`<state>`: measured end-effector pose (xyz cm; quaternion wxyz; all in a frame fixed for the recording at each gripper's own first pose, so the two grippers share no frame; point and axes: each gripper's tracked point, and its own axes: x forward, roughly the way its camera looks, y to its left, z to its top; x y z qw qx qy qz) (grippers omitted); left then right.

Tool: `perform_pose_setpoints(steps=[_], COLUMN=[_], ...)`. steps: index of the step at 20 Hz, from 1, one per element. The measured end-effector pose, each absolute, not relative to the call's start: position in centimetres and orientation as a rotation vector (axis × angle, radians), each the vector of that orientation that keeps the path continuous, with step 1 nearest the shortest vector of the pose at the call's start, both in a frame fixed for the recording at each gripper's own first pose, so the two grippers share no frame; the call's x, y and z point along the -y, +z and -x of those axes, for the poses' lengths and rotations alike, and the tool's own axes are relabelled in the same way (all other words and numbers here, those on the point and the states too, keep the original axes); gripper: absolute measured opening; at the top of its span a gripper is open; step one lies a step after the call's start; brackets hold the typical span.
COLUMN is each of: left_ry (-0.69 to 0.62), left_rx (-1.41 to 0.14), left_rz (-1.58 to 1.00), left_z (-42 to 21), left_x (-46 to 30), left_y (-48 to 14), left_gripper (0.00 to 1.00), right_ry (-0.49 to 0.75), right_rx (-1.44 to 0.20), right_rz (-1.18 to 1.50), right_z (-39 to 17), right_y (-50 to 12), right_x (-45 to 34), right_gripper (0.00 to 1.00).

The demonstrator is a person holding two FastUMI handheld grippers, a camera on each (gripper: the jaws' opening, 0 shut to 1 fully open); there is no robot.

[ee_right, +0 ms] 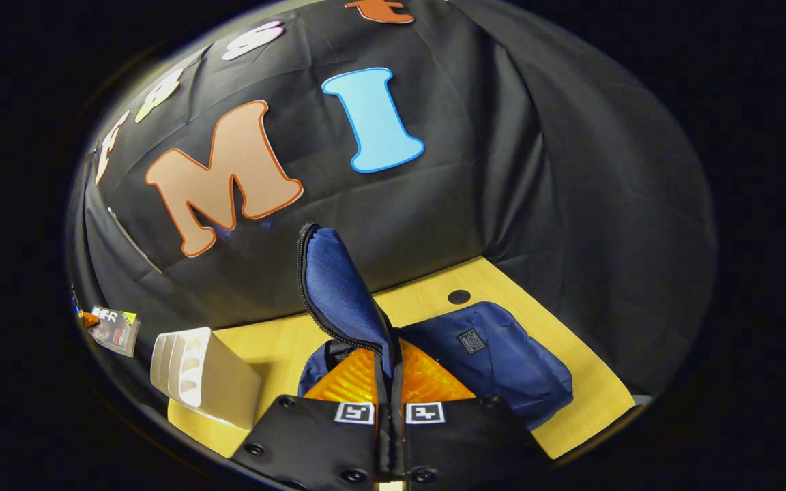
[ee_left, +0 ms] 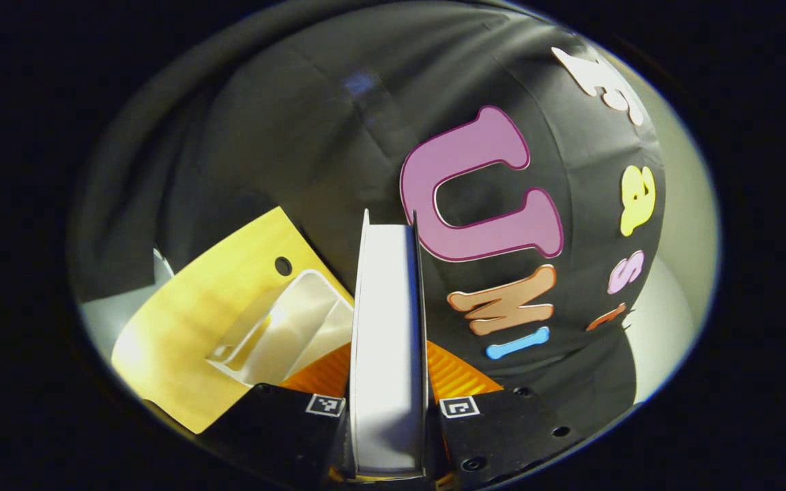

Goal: Open the schoolbag, grab two books from the bookshelf and put them into the schoolbag.

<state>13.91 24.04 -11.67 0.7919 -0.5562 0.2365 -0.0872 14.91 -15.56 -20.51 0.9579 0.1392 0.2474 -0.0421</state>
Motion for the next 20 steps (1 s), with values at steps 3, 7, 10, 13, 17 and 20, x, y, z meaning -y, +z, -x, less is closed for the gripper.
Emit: perform_pose_setpoints(steps=[3, 7, 10, 13, 17, 20], left_ry=[-0.209, -0.249, -0.307, -0.362, -0.422, -0.452], left_rx=[-0.473, -0.447, -0.441, -0.452, -0.472, -0.522], left_rz=[1.246, 1.311, 1.34, 1.381, 1.423, 1.431], left_z=[-13.8, -14.3, -16.0, -17.0, -18.5, -19.1], left_x=[-22.6, -19.6, -15.0, -11.1, -5.5, -1.1], left_y=[-11.6, -11.2, -11.2, -11.4, -12.2, -13.6], left_gripper=[0.36, 0.36, 0.36, 0.36, 0.38, 0.35], right_ry=[-0.085, -0.077, -0.071, -0.075, -0.071, -0.061], right_rx=[-0.505, -0.514, -0.52, -0.514, -0.519, -0.522], right_rz=[-0.279, -0.269, -0.27, -0.28, -0.281, -0.276], right_z=[-14.7, -14.3, -14.1, -13.9, -13.7, -13.6], right_y=[-20.4, -20.5, -20.5, -20.4, -20.3, -20.1], right_x=[15.7, 15.6, 15.4, 15.4, 15.2, 15.2], right_gripper=[0.03, 0.03, 0.03, 0.03, 0.03, 0.03])
